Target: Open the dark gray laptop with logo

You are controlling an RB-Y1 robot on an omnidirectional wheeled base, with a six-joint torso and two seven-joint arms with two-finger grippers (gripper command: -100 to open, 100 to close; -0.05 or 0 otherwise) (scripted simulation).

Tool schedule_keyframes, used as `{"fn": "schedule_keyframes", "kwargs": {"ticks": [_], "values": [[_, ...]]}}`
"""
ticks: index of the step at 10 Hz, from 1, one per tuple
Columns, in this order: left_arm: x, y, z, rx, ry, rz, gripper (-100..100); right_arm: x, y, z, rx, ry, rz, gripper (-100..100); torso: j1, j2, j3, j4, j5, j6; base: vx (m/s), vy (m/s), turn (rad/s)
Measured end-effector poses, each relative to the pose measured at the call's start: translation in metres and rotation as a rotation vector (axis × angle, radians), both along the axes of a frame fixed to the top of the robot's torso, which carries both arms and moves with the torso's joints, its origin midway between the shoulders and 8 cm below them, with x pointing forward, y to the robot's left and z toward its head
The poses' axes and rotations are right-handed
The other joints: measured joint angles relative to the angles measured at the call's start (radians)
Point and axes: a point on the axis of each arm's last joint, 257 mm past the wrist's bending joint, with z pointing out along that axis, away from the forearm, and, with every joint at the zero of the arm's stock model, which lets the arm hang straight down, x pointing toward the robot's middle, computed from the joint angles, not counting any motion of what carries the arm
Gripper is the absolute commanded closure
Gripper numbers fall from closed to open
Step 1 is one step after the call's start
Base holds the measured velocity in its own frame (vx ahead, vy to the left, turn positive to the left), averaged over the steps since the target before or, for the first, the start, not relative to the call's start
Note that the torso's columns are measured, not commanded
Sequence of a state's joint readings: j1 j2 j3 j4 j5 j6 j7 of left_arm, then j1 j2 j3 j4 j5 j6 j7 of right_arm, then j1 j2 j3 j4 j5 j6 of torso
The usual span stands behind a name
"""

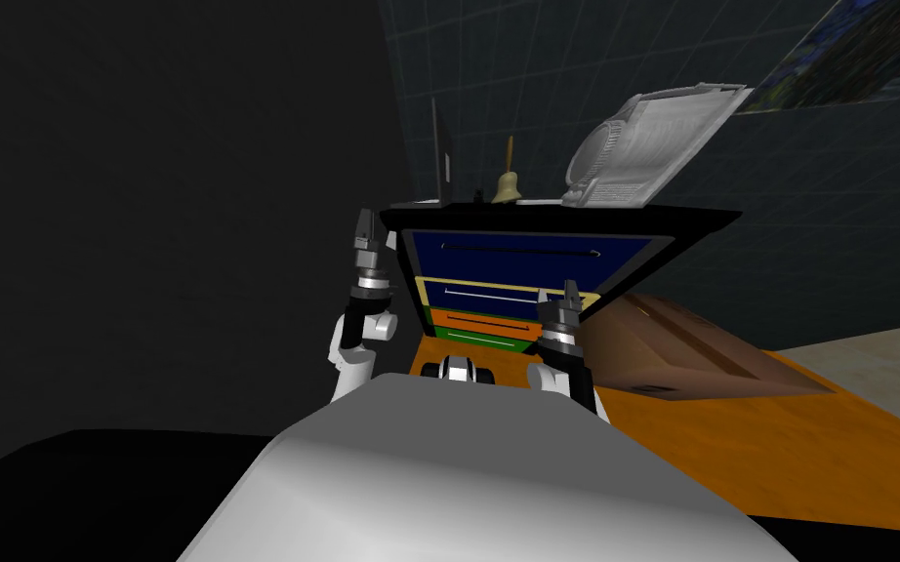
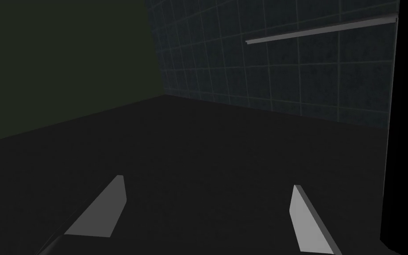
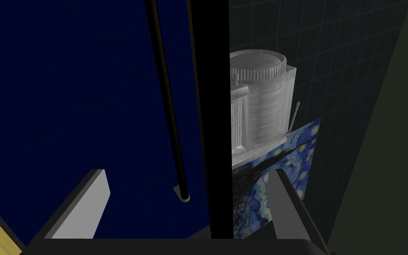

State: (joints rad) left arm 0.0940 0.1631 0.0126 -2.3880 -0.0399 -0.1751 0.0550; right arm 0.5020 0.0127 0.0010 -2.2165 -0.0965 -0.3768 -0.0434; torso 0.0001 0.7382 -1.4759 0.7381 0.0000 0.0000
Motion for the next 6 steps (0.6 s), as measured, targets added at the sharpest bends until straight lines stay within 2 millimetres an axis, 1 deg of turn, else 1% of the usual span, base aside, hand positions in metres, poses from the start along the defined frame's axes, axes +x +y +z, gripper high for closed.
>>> {"fn": "schedule_keyframes", "kwargs": {"ticks": [5, 6], "values": [[0.014, -0.011, 0.023, 0.012, 0.0, -0.005, -100, 0.0, 0.0, 0.0, 0.0, 0.0, 0.0, 0, 0.0, 0.0, 0.0, 0.0, 0.0, 0.0, 0.025, 0.006, -0.013], [0.017, -0.014, 0.03, 0.016, -0.004, -0.006, -100, 0.0, 0.0, 0.0, 0.0, 0.0, 0.0, 0, 0.0, 0.0, 0.0, 0.0, 0.0, 0.0, 0.024, 0.003, -0.011]]}}
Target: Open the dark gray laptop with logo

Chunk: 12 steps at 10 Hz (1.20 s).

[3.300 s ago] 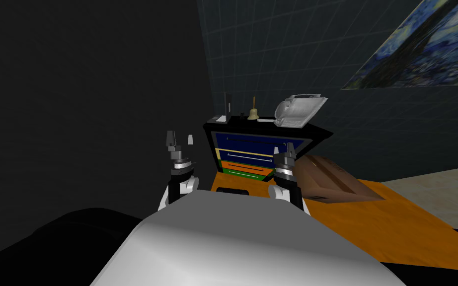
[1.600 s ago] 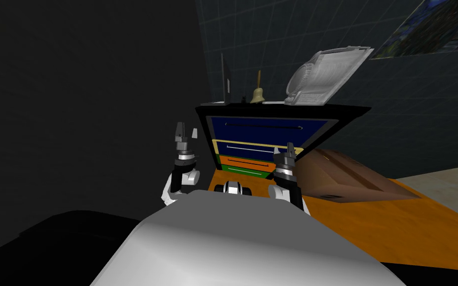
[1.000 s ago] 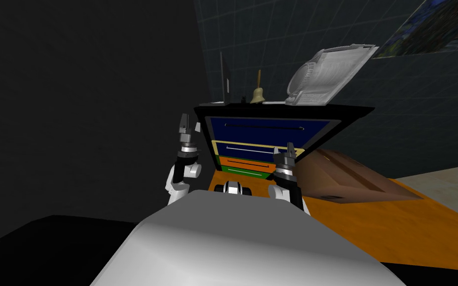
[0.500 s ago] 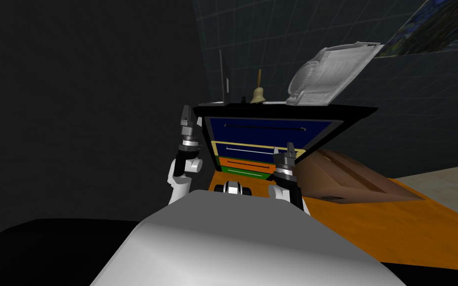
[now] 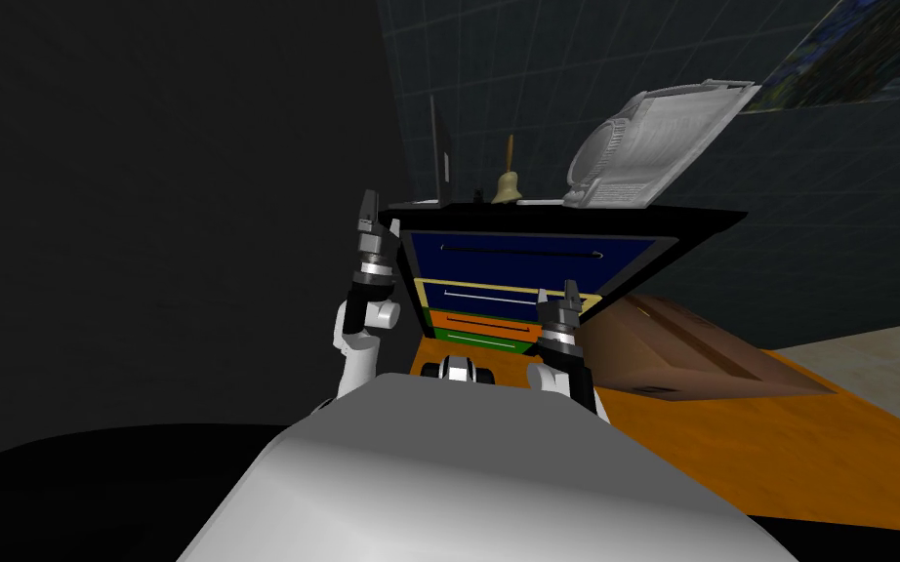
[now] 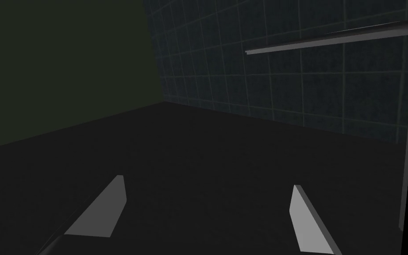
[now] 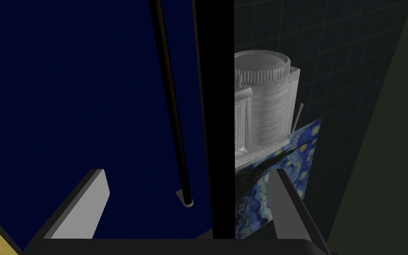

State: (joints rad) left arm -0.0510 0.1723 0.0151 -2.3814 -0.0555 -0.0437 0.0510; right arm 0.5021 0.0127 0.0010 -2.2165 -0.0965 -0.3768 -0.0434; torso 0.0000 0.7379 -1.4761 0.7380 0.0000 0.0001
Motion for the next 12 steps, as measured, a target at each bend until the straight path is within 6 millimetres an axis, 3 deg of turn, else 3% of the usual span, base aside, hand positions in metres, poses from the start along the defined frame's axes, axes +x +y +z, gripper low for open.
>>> {"fn": "schedule_keyframes", "kwargs": {"ticks": [12], "values": [[0.034, -0.028, 0.05, 0.043, 0.05, 0.037, -100, 0.0, 0.0, 0.0, 0.0, 0.0, 0.0, 0, 0.0, 0.0, 0.0, 0.0, 0.0, 0.0, 0.03, 0.009, -0.018]]}}
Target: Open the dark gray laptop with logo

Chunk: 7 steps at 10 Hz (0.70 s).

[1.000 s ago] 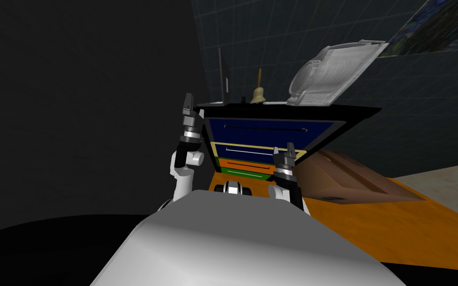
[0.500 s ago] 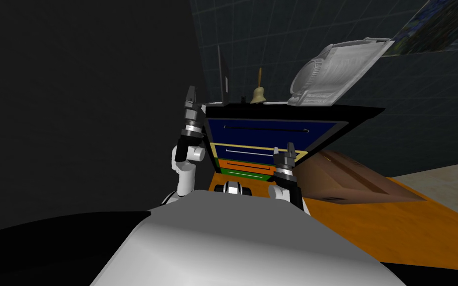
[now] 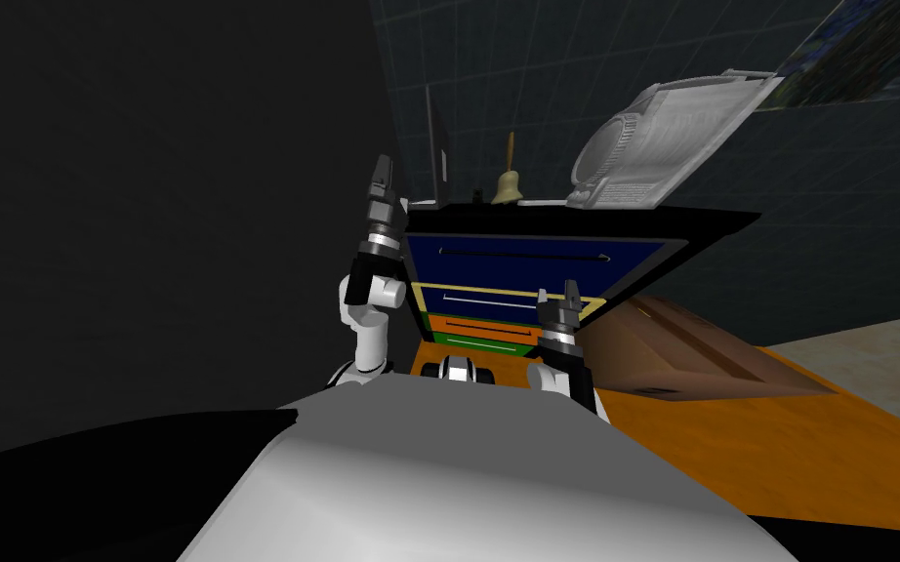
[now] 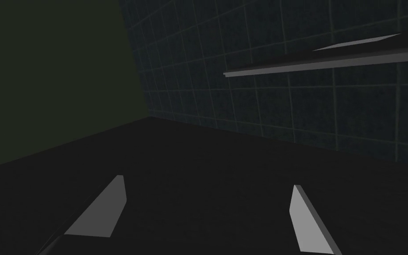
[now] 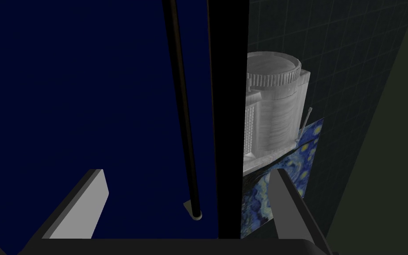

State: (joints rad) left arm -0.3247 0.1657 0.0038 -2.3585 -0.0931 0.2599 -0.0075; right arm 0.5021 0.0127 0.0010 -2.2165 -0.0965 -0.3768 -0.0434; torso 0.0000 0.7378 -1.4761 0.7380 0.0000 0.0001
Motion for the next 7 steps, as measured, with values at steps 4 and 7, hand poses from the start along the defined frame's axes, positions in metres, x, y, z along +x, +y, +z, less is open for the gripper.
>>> {"fn": "schedule_keyframes", "kwargs": {"ticks": [4, 7], "values": [[0.014, -0.008, 0.01, 0.022, 0.04, 0.027, -100, 0.0, 0.0, 0.0, 0.0, 0.0, 0.0, 0, 0.0, 0.0, 0.0, 0.0, 0.0, 0.0, 0.032, 0.01, -0.021], [0.025, -0.011, 0.014, 0.041, 0.074, 0.05, -100, 0.0, 0.0, 0.0, 0.0, 0.0, 0.0, 0, 0.0, 0.0, 0.0, 0.0, 0.0, 0.0, 0.034, 0.013, -0.023]]}}
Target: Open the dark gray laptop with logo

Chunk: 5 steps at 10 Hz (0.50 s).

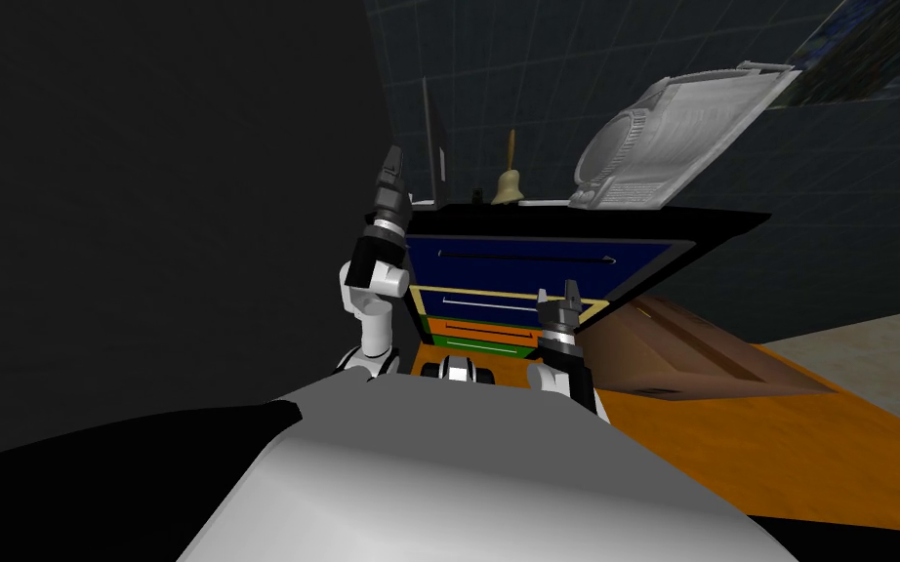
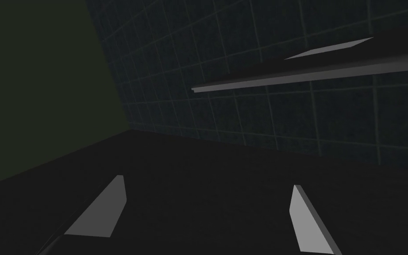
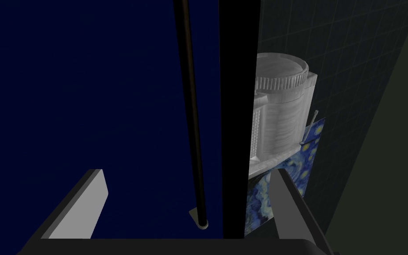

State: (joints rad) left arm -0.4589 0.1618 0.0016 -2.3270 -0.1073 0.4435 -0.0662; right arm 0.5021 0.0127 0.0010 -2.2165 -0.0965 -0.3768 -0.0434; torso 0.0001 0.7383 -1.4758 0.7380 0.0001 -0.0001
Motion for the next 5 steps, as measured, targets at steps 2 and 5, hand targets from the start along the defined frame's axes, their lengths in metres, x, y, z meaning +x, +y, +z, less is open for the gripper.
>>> {"fn": "schedule_keyframes", "kwargs": {"ticks": [2, 5], "values": [[0.007, -0.004, 0.003, 0.015, 0.024, 0.016, -100, 0.0, 0.0, 0.0, 0.0, 0.0, 0.0, 0, 0.0, 0.0, 0.0, 0.0, 0.0, 0.0, 0.032, 0.012, -0.025], [0.018, -0.01, 0.007, 0.04, 0.061, 0.041, -100, 0.0, 0.0, 0.0, 0.0, 0.0, 0.0, 0, 0.0, 0.0, 0.0, 0.0, 0.0, 0.0, 0.029, 0.012, -0.022]]}}
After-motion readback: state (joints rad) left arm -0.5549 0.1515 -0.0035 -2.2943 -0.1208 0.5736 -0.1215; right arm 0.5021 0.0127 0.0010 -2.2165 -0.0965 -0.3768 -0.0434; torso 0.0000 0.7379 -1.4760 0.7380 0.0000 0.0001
